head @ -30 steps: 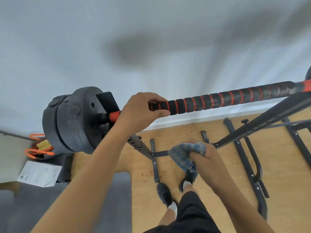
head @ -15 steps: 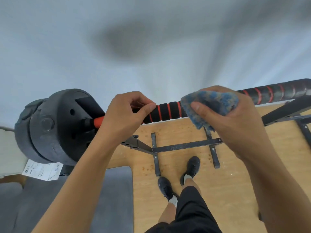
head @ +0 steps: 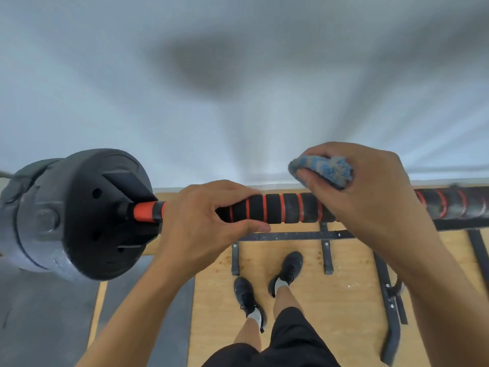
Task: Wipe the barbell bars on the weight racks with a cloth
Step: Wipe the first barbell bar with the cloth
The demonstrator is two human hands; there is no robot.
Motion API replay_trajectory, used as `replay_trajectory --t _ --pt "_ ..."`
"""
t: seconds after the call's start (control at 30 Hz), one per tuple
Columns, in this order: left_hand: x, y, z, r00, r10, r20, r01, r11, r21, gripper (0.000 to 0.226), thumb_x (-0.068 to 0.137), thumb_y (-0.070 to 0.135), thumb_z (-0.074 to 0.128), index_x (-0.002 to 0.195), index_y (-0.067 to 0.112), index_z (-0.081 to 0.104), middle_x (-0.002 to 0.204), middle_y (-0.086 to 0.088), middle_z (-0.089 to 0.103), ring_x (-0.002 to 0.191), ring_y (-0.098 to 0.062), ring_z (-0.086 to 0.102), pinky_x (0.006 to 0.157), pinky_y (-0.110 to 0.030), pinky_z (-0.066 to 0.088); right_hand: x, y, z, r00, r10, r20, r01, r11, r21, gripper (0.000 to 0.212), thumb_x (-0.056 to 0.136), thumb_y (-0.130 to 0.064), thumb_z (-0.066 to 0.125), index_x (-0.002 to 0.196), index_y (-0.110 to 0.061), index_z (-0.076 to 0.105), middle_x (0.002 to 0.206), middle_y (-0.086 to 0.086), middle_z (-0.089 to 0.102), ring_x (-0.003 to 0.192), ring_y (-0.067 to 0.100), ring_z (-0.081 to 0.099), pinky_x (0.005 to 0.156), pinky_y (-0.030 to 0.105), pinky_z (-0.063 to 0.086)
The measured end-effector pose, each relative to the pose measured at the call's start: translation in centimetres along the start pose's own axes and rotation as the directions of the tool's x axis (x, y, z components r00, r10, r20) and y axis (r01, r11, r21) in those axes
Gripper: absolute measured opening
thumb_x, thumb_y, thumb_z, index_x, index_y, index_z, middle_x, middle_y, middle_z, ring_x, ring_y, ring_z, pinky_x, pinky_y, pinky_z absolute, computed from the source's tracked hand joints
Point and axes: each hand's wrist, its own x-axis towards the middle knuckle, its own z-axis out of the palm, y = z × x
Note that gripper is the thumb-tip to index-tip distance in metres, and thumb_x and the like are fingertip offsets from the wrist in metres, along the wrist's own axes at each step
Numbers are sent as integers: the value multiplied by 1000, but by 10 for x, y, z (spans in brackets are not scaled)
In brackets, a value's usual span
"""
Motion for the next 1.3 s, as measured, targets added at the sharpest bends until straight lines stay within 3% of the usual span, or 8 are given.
replay_trajectory --t 0.3,0.4,0.5,0.67,0.77,0.97,1.13,1.3 --pt "1 -7 -8 988 114 -107 -143 935 -325 15 80 15 89 94 14 83 102 10 79 98 -14 76 83 -34 62 21 -3 2 978 -19 210 30 998 -53 4 93 -36 71 91 -35 74 75 -16 68 62 6 66 58 25 53" --pt "2 -8 -9 994 108 11 -108 994 -32 51 76 53 88 117 28 71 107 20 74 98 -4 71 77 -25 58 27 -7 3 964 -45 261 78 990 -119 8 94 -34 70 87 -31 75 70 -13 66 62 4 64 60 27 54" --pt "3 -6 7 986 159 40 -158 854 496 54 70 61 86 110 30 65 87 17 66 75 -6 62 55 -19 34 37 -9 12 937 -73 342 187 930 -315 11 94 -26 67 87 -26 75 76 -11 64 70 9 61 65 30 53" --pt "26 12 -2 978 -127 165 24 857 514 74 74 58 79 130 32 38 106 15 54 83 -17 64 70 -34 53 52 -23 13 847 129 516 5 968 -249 17 96 -28 63 86 -21 75 64 0 69 51 11 64 48 26 55" --pt "41 16 -5 937 -131 324 -74 833 549 38 77 45 75 104 36 49 89 13 59 75 -12 62 63 -29 44 43 -31 6 808 138 573 -36 982 -185 20 95 -20 60 80 -17 73 60 5 65 44 7 55 42 17 41" --pt "55 6 -6 843 -135 520 -109 905 412 23 76 43 79 83 33 60 75 9 66 69 -9 65 68 -31 56 6 -26 13 877 -60 476 297 847 -441 40 85 -4 63 115 -29 71 95 -2 67 97 15 58 75 33 51" --pt "65 8 -13 736 -181 653 -12 960 281 34 80 48 85 99 28 65 73 4 75 59 -9 71 55 -22 55 1 -30 2 878 -127 462 349 830 -434 44 81 1 62 114 -26 72 100 -5 70 104 13 56 76 36 51" --pt "38 12 -8 950 -52 308 -134 824 551 35 79 57 75 96 33 57 82 10 61 77 -14 63 70 -30 48 34 -30 11 877 67 477 113 934 -339 20 86 -7 57 81 -19 73 66 4 66 64 25 66 55 40 53"
